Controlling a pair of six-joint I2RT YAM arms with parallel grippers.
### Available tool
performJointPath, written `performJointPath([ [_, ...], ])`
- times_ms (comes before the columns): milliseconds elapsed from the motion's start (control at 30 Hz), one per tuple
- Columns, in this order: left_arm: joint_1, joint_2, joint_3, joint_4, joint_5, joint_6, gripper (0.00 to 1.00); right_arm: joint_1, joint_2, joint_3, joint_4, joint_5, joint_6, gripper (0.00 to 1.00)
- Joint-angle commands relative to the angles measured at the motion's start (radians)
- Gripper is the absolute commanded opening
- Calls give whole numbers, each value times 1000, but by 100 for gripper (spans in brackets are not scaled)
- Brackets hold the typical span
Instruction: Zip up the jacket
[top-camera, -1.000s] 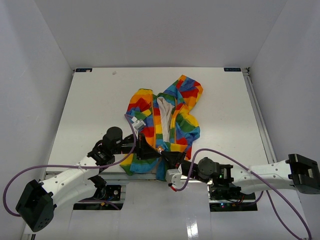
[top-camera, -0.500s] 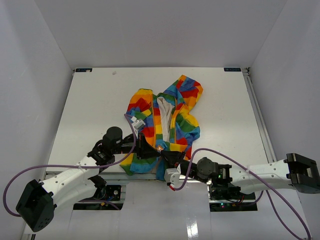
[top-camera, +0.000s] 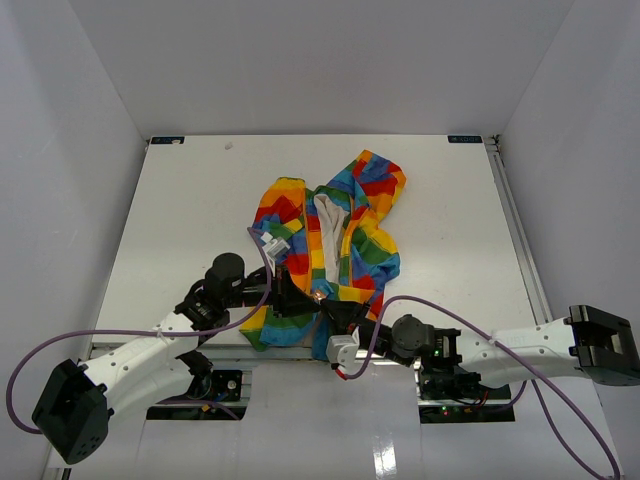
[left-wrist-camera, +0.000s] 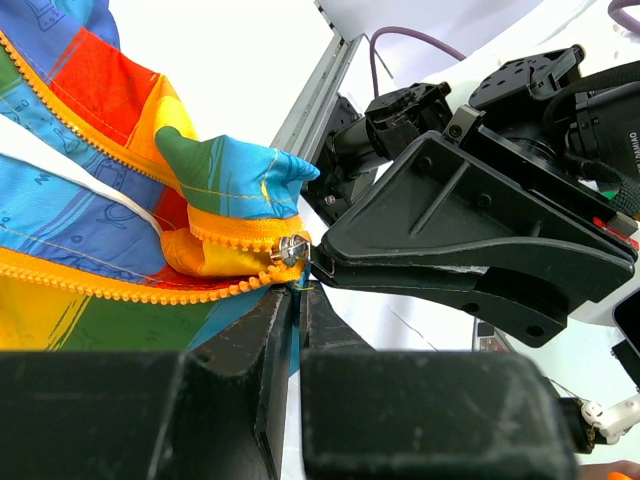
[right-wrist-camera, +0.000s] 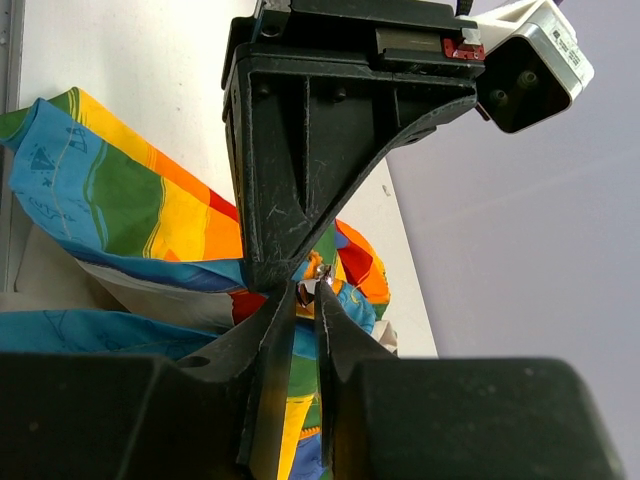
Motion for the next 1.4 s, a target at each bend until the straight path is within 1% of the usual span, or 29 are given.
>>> performJointPath([
  [0,-14,-7,1,26,55,-2,0,4,11,58,114,28,-5,18],
  [400,-13,-11,1,27,57,-1,0,4,24,60,102,51,5,18],
  [733,-14,-10,6,27,62,-1,0,4,29,61,86,36,23,19],
  [767,-14,-10,6,28,63,-1,0,4,31,63,82,35,24,18],
  [800,-13,-9,6,29,63,0,0,5,33,65,82,34,24,16],
  [833,-13,-9,7,29,64,0,0,4,37,66,82,33,22,10],
  [900,-13,-8,7,33,69,1,0,1,40,71,83,34,18,8],
  [1033,-14,-8,2,42,80,-2,0,-24,50,94,115,15,5,8],
  [1167,-13,-8,-4,50,82,-1,0,-51,71,122,117,-37,5,8],
  [1267,-13,-7,-6,56,89,-3,0,-88,94,139,117,-78,26,8],
  [1367,-13,-8,-7,60,92,-3,0,-123,121,153,117,-79,49,8],
])
